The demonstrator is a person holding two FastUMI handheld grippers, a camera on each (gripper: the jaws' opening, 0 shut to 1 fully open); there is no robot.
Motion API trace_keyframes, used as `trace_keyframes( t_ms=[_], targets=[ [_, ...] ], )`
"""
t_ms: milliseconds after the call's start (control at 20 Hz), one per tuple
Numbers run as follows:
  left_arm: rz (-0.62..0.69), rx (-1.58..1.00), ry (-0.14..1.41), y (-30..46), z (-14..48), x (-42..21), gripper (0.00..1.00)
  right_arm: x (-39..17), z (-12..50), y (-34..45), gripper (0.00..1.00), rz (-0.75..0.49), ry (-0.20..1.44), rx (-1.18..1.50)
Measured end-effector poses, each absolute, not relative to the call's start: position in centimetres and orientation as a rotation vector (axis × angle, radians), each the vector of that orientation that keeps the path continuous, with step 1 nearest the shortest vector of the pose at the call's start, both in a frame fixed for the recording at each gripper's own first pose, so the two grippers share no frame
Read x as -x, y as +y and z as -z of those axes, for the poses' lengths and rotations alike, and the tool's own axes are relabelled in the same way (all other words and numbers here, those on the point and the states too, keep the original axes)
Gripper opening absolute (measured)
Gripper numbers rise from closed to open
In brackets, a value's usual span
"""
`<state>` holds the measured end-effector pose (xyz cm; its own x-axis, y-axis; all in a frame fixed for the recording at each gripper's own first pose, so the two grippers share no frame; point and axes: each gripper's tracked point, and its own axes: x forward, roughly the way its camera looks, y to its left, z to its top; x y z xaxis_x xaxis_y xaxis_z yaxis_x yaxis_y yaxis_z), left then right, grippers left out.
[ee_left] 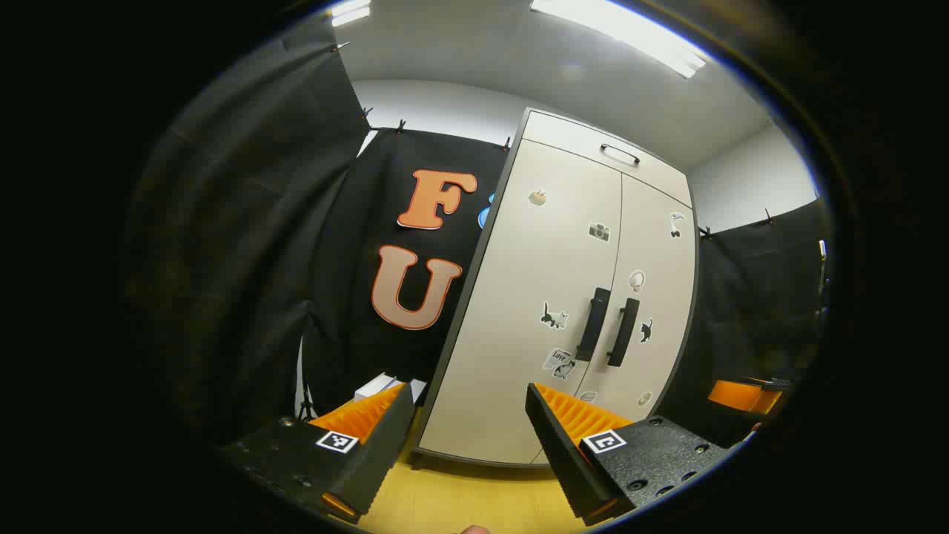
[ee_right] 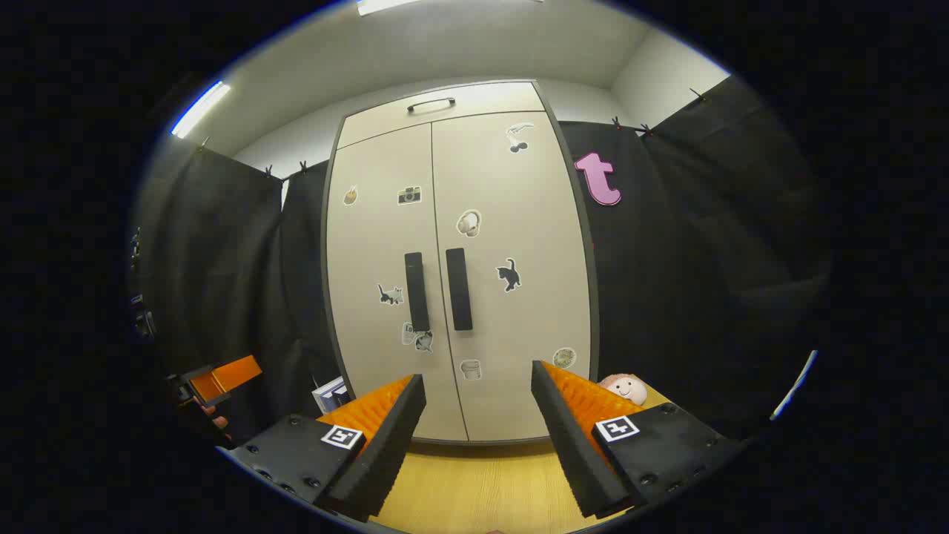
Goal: Open the right door of the double-door shoe cabinet with the right hand, and open the left door with the left hand.
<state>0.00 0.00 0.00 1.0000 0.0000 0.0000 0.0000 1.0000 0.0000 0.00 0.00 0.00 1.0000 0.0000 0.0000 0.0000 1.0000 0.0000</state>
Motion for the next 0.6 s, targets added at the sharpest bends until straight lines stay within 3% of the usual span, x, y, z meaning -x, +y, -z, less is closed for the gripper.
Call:
trace_keyframes(
  t_ms=[150,200,350,400,600],
  targets=[
    [-0.036,-0.035,-0.021,0.1,-0.6,0.5,0.95,-0.2,-0.3,-2.0,0.99,0.023,-0.013,-0.006],
    [-0.039,-0.042,-0.025,0.0,-0.7,0.6,0.95,-0.5,-0.3,-2.3,0.93,0.028,-0.014,-0.006],
    [-0.044,-0.054,-0.02,-0.4,-0.6,0.5,0.94,-0.7,-0.3,-3.0,0.89,0.041,-0.014,-0.006],
    [-0.042,-0.056,-0.019,-0.6,-0.5,0.5,0.95,-0.6,-0.4,-3.0,0.96,0.038,-0.017,-0.005],
    [-0.039,-0.071,-0.013,-1.0,-0.5,0.1,0.95,-0.8,-0.5,-3.3,0.96,0.043,-0.025,0.016]
  ],
)
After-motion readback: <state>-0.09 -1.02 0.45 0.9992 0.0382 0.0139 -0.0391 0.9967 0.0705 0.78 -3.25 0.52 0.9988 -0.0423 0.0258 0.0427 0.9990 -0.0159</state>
